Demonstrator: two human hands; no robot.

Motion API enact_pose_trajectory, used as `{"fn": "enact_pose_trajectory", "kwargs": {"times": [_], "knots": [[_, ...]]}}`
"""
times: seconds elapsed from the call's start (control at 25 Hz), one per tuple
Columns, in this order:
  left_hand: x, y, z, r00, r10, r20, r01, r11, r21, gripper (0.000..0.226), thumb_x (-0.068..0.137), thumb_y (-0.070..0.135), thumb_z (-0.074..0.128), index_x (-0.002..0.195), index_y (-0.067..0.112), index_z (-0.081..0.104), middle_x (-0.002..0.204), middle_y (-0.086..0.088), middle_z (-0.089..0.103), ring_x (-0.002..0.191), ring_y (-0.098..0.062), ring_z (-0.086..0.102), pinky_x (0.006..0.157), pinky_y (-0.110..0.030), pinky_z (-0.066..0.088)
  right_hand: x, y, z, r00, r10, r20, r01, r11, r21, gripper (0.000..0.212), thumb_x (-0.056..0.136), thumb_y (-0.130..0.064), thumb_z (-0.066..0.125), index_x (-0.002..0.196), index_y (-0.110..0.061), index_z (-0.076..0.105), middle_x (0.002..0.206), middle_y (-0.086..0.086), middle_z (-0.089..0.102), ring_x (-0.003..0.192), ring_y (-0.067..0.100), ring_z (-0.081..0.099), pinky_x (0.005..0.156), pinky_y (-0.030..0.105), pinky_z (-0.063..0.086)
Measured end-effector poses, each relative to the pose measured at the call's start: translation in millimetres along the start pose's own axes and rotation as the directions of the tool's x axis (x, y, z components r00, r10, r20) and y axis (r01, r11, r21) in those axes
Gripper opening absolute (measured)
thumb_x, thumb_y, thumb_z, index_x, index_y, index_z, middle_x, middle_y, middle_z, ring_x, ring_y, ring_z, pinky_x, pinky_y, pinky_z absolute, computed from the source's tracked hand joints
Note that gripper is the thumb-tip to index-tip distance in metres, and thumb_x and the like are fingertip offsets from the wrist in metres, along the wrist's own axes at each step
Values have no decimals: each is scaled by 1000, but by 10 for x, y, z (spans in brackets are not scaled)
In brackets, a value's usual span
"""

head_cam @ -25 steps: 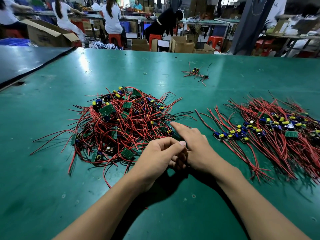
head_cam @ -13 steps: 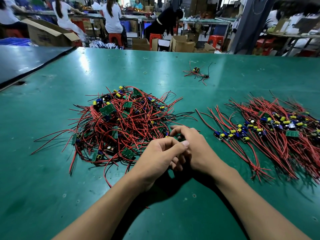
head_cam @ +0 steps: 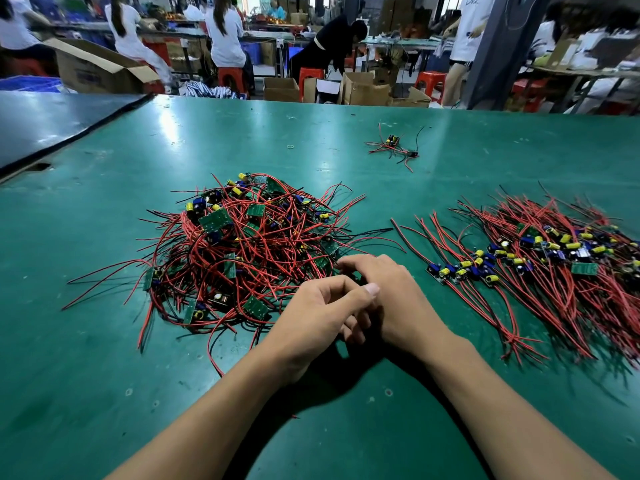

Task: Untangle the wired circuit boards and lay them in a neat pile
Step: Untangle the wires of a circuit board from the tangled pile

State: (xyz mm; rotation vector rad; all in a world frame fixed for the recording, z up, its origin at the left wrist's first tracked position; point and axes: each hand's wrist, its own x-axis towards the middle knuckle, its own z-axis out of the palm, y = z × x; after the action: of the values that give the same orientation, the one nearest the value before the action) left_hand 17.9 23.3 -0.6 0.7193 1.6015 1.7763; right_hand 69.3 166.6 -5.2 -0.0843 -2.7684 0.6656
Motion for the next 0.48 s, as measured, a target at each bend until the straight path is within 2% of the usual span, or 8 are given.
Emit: {"fn": "enact_pose_trajectory", "kwargs": {"times": [0.08, 0.28, 0.4, 0.48], "knots": [[-4, -1, 1, 1000, -1, -5, 1, 1000, -4, 24, 92, 22, 65, 70, 11, 66, 63, -8, 62, 48, -16, 53, 54, -28, 42, -15, 47, 2, 999, 35, -37, -35, 999, 1, 59, 72, -27, 60, 130, -21, 60, 117, -3, 65, 109, 25, 55, 94, 45, 45], [-14, 14, -5, 1000, 6, -11, -6, 1000, -17, 22, 92, 22, 64, 75, 6, 64, 61, -7, 60, 49, -19, 53, 52, -25, 42, -45, 130, -127, 991, 134, -26, -131, 986, 105, 68, 68, -61, 45, 121, -23, 65, 106, -3, 67, 102, 18, 58, 93, 41, 47], [-13, 15, -4, 1000, 8, -15, -8, 1000, -24, 23, 92, 20, 64, 80, 1, 64, 61, -7, 60, 50, -19, 54, 51, -23, 43, -73, 190, -202, 985, 173, -6, -173, 983, 57, 72, 65, -72, 52, 123, -31, 64, 104, -7, 62, 102, 15, 53, 94, 41, 45], [-9, 6, -3, 1000, 8, -17, -8, 1000, -28, 24, 93, 20, 63, 83, -2, 63, 62, -7, 61, 50, -19, 54, 51, -23, 43, -66, 212, -218, 975, 220, 27, -220, 976, -2, 72, 67, -70, 61, 128, -32, 62, 111, -5, 57, 111, 17, 48, 101, 43, 40]]}}
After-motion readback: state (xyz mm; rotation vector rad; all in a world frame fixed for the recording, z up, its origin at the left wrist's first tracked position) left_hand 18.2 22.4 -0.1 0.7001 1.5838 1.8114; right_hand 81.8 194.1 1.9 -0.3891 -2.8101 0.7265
